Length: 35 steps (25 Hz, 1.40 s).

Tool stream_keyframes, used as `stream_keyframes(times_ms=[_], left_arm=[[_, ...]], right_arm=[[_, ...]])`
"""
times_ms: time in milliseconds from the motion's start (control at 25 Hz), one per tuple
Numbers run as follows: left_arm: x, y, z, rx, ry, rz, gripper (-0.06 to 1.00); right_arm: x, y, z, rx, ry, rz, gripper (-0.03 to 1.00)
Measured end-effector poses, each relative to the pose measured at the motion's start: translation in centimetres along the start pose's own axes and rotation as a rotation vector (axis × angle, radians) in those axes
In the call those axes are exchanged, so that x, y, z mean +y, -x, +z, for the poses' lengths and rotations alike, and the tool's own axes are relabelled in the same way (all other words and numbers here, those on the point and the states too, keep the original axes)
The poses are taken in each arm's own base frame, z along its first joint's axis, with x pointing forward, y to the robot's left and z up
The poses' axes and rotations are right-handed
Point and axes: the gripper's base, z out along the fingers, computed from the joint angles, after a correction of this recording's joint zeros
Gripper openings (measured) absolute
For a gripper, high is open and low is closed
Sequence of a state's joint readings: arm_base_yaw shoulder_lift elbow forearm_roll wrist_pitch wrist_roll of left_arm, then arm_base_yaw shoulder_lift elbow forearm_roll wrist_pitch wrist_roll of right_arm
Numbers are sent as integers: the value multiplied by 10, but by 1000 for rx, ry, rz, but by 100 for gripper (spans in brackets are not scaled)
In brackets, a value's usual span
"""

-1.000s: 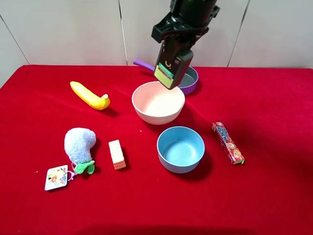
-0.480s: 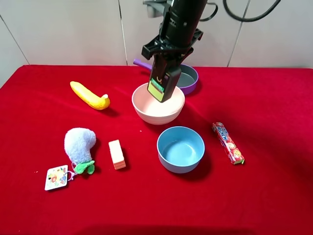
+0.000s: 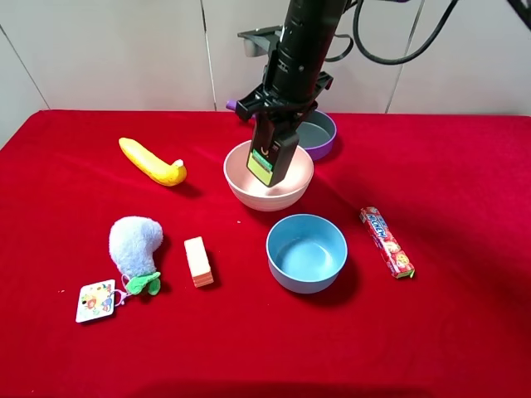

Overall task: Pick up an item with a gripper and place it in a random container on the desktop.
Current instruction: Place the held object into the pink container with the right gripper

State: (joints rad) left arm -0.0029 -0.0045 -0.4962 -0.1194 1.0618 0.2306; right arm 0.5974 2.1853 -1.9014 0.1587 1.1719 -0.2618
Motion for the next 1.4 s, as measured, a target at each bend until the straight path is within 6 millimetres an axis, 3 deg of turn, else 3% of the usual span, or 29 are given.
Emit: stream_keyframes(times_ms=[280,880,960,1040,1120,1400], left_arm=[[0,0,0,0,0,0,100],[0,0,0,0,0,0,100],[0,0,0,0,0,0,100],[0,0,0,0,0,0,100],[0,0,0,0,0,0,100],[0,0,0,0,0,0,100]], right_arm=[[-7,2,20,5,-22,-1,29],[-10,1,24,19,-43,-5,30],[-9,2,24,18,-42,-5,39],[-9,2,23,15,-42,-5,56],[-9,2,23,14,-42,-5,64],[-9,2,18,5,-44,-4,69]])
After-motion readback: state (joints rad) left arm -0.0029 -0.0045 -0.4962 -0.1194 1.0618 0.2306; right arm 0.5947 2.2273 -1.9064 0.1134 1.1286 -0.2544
